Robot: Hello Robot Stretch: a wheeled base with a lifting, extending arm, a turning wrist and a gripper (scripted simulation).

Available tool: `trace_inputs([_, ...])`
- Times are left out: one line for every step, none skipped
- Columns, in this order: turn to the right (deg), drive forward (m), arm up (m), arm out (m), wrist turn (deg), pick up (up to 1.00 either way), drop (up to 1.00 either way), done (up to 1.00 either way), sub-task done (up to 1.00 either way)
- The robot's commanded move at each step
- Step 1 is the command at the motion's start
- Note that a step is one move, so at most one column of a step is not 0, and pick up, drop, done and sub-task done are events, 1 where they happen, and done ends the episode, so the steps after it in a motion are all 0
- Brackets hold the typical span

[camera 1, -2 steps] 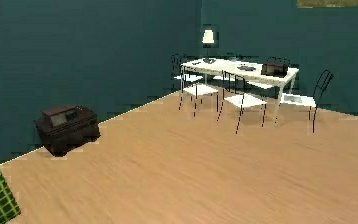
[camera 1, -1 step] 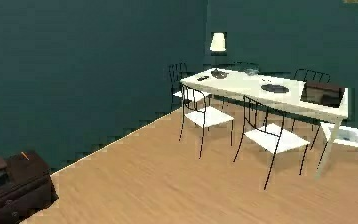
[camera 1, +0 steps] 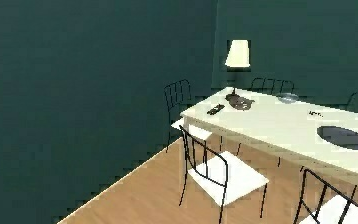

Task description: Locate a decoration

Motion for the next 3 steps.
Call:
trace_inputs([6.0,0.00,0.00,0.00,0.0,0.00,0.00,0.00,0.00])
trace_inputs([0.0,0.30,0.00,0.00,0.0,0.00,0.00,0.00,0.00])
trace_inputs([18.0,0.00,0.00,0.00,0.0,0.00,0.00,0.00,0.00])
